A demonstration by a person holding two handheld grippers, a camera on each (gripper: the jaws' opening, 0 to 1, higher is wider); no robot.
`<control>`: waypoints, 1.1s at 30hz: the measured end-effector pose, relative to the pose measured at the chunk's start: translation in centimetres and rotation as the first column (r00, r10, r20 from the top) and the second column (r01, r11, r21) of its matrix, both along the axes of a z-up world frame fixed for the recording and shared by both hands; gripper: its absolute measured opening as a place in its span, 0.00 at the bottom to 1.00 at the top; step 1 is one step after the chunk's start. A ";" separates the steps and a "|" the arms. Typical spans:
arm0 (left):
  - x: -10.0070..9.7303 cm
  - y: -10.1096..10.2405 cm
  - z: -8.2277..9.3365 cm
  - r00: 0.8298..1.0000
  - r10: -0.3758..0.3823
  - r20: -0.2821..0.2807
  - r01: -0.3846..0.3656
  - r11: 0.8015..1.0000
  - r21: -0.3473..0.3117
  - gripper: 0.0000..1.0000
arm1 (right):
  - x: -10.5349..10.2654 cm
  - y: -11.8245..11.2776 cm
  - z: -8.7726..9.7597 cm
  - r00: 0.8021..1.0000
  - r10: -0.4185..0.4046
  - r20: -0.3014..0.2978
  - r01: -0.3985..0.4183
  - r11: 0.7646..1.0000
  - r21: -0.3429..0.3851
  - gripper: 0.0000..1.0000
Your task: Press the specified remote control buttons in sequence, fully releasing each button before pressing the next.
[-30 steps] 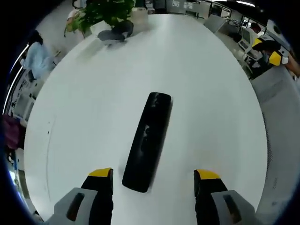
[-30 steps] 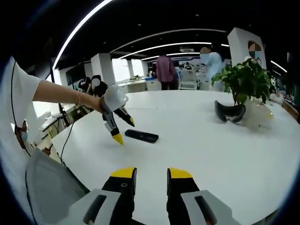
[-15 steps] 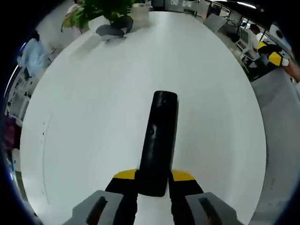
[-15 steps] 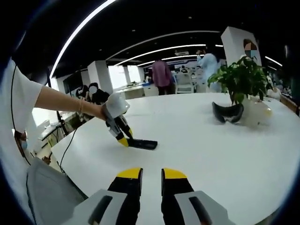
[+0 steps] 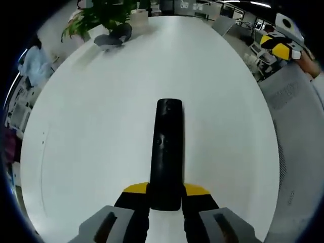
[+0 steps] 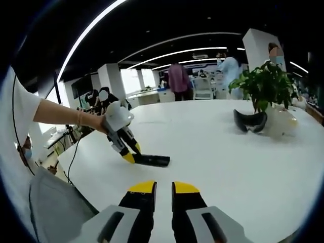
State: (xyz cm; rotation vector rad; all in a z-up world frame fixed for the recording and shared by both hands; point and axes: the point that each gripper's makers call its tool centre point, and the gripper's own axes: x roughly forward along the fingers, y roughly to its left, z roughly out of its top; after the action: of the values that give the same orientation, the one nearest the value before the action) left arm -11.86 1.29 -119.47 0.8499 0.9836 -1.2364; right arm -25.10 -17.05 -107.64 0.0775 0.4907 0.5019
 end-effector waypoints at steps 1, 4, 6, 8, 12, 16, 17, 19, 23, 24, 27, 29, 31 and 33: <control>-0.2 0.0 0.0 1.000 0.018 0.001 -0.018 1.000 -0.008 0.23 | 0.0 0.1 0.0 1.000 0.005 -0.002 -0.005 1.000 -0.001 0.09; -0.8 -0.1 0.0 1.000 0.020 0.003 -0.020 1.000 -0.014 0.23 | 0.0 0.5 0.1 1.000 0.015 0.001 -0.015 1.000 -0.003 0.08; -1.5 -0.1 0.0 1.000 0.016 0.005 -0.016 1.000 -0.018 0.23 | 0.0 0.7 0.2 1.000 0.024 0.005 -0.024 1.000 -0.005 0.08; -2.0 -0.1 0.0 1.000 0.017 0.005 -0.017 0.999 -0.027 0.23 | 0.0 0.9 0.3 1.000 0.030 0.007 -0.030 1.000 -0.007 0.08; -3.0 -0.1 0.0 1.000 0.014 0.005 -0.013 0.999 -0.039 0.23 | -0.1 1.0 0.1 0.999 0.042 0.000 -0.042 0.999 -0.010 0.07; -4.1 -0.2 -0.1 1.000 0.004 0.008 -0.004 0.999 -0.034 0.23 | -0.3 1.1 0.1 0.998 0.055 -0.006 -0.055 0.998 -0.011 0.03; -4.5 -0.2 -0.1 1.000 0.001 0.009 -0.001 0.999 -0.033 0.23 | -0.3 1.1 0.1 0.998 0.056 -0.006 -0.056 0.998 -0.009 0.02; -5.0 -0.2 -0.1 1.000 -0.001 0.010 0.002 0.999 -0.034 0.23 | -0.3 1.2 0.1 0.998 0.060 -0.008 -0.060 0.998 -0.003 0.01; -6.2 -0.2 -0.1 1.000 -0.009 0.011 0.009 0.999 -0.037 0.23 | -0.4 1.4 0.1 0.997 0.074 -0.014 -0.074 0.997 -0.006 0.00; -6.4 -0.2 -0.1 1.000 -0.009 0.011 0.010 0.999 -0.037 0.23 | -0.4 1.5 0.0 0.997 0.078 -0.016 -0.078 0.997 -0.007 0.00; -7.1 -0.3 -0.1 1.000 -0.017 0.012 0.017 0.999 -0.038 0.23 | -0.5 1.6 0.0 0.996 0.090 -0.020 -0.090 0.996 -0.007 0.00; -7.5 -0.3 -0.1 1.000 -0.018 0.014 0.018 0.999 -0.038 0.23 | -0.5 1.8 -0.1 0.995 0.101 -0.023 -0.101 0.995 -0.010 0.00; -8.0 -0.3 -0.1 1.000 -0.022 0.014 0.022 0.999 -0.038 0.23 | -0.5 2.0 -0.1 0.993 0.111 -0.025 -0.111 0.994 -0.011 0.00; -8.5 -0.4 -0.1 1.000 -0.026 0.014 0.026 0.999 -0.039 0.23 | -0.5 2.1 0.0 0.992 0.121 -0.026 -0.121 0.993 -0.010 0.00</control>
State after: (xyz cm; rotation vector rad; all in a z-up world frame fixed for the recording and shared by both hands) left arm -20.39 0.92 -119.57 0.8421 0.9368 -1.2667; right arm -25.57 -14.91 -107.64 0.0430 0.5249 0.6176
